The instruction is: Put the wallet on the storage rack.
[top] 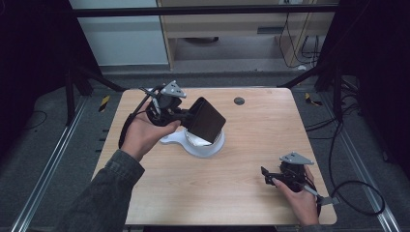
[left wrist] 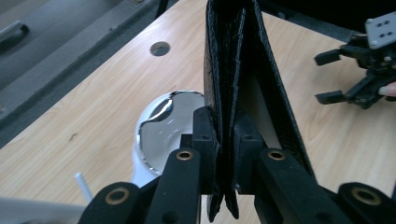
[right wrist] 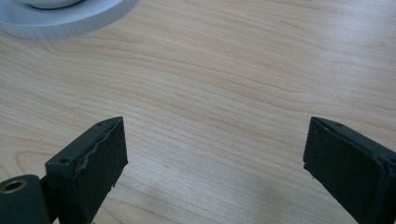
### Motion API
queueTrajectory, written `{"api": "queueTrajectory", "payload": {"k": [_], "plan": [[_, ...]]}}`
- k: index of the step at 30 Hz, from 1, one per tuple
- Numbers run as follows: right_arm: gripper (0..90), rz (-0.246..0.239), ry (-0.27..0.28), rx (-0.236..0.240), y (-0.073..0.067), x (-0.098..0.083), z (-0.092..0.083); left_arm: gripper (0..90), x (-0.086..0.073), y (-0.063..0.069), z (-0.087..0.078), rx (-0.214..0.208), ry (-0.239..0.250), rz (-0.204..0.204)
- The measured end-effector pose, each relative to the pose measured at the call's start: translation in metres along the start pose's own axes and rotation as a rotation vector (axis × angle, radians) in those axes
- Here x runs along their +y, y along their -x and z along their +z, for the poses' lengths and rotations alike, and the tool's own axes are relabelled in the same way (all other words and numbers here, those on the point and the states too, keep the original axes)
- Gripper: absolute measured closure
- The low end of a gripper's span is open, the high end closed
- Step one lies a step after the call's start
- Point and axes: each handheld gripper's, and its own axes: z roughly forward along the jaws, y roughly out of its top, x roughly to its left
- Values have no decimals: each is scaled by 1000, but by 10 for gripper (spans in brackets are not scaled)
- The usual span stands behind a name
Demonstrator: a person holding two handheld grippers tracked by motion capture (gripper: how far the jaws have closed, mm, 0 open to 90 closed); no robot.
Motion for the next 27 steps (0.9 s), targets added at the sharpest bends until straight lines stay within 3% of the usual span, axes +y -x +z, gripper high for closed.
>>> {"api": "queueTrajectory", "payload": {"k": [10, 22, 27], "plan": [[72, 20, -38, -11, 2, -3, 4, 825, -6, -16, 5, 45, -32, -39], [73, 20, -35, 4, 2, -4, 3, 823, -8, -15, 40, 26, -116, -37], [73, 17, -45, 12, 0, -4, 4, 822, -7, -17, 64, 14, -158, -37]]}}
